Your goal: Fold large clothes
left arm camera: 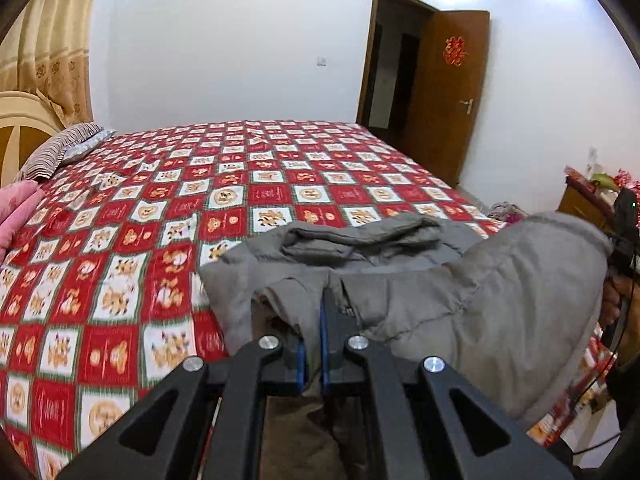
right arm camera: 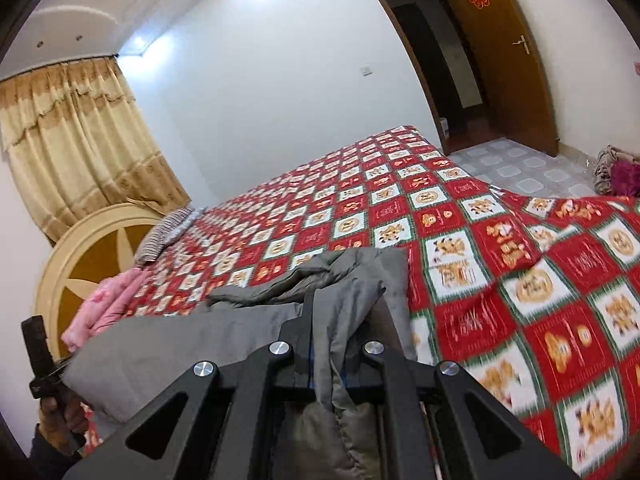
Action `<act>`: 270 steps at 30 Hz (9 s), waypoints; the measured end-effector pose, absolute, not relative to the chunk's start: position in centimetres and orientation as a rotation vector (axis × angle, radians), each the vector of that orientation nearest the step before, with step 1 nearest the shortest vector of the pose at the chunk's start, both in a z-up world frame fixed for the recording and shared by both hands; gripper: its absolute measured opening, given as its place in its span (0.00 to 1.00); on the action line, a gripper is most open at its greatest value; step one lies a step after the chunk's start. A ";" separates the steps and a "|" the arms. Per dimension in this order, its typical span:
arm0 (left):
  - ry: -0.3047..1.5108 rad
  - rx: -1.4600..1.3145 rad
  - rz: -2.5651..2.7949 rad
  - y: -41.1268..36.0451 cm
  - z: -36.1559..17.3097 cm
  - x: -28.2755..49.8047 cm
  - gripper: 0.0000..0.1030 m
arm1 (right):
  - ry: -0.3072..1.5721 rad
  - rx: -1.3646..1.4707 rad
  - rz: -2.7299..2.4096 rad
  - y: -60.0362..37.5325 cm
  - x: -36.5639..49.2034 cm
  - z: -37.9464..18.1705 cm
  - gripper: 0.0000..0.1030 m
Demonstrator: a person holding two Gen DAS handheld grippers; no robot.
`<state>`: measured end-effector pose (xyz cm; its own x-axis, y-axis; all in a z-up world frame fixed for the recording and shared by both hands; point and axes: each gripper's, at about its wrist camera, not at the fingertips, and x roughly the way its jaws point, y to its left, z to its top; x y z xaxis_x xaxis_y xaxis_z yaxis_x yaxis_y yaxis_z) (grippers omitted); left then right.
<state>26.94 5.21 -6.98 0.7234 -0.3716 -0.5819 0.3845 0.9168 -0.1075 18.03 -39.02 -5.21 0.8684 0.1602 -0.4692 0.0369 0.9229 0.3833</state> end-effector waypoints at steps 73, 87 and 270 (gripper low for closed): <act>0.680 0.208 0.087 -6.2 -16.3 43.3 1.00 | 0.746 0.056 -0.049 -24.7 41.6 -15.6 0.76; 0.768 0.194 0.099 -6.4 -18.8 44.9 1.00 | 0.775 0.068 -0.045 -24.8 42.7 -18.8 0.80; 0.490 0.440 -0.411 -18.0 -12.3 18.2 0.64 | 0.793 0.108 -0.259 -33.6 17.5 -20.5 0.84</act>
